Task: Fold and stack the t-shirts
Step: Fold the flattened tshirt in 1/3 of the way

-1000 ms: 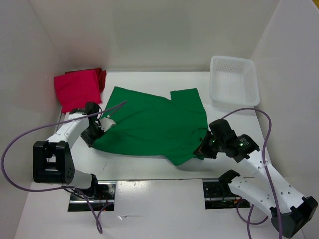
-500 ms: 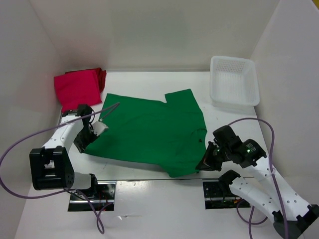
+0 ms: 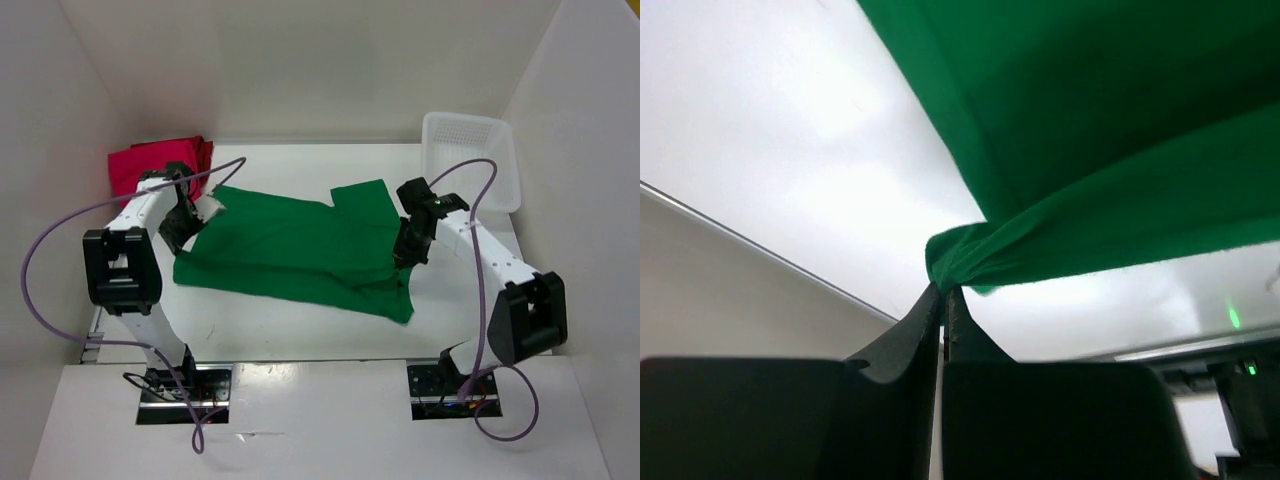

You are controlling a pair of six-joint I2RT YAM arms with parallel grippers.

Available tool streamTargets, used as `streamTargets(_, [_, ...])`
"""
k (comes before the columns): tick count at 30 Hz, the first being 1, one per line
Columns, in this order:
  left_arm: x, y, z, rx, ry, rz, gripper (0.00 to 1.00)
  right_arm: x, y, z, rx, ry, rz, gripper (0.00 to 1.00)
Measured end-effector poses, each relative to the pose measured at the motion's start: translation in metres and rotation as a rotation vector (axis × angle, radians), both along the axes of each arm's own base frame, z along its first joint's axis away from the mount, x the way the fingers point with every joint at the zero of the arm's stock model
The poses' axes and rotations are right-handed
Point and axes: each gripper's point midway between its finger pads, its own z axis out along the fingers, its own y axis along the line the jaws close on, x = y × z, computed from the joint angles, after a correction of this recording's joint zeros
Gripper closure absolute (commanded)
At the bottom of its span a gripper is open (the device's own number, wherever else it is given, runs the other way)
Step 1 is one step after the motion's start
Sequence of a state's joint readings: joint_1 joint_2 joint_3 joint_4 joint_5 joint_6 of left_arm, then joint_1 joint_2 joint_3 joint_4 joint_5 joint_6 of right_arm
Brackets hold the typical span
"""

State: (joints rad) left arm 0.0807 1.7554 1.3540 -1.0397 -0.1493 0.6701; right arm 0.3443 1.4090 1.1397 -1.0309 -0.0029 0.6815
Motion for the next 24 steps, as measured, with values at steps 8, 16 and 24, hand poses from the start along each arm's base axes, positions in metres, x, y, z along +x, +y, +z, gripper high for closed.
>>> streamTargets(8, [0.071,-0.012,-0.009,0.008,-0.077,-0.019,1.00,0.054,-0.011,-0.024,-0.071,-0.048,0.046,1.00])
streamTargets(16, [0.081,-0.021,-0.035,0.063,-0.031,-0.047,1.00,0.063,-0.022,-0.031,-0.099,-0.050,0.055,1.00])
streamTargets(24, [0.084,-0.017,-0.050,0.099,-0.010,-0.029,0.50,0.074,-0.030,-0.049,-0.105,-0.020,0.044,0.55])
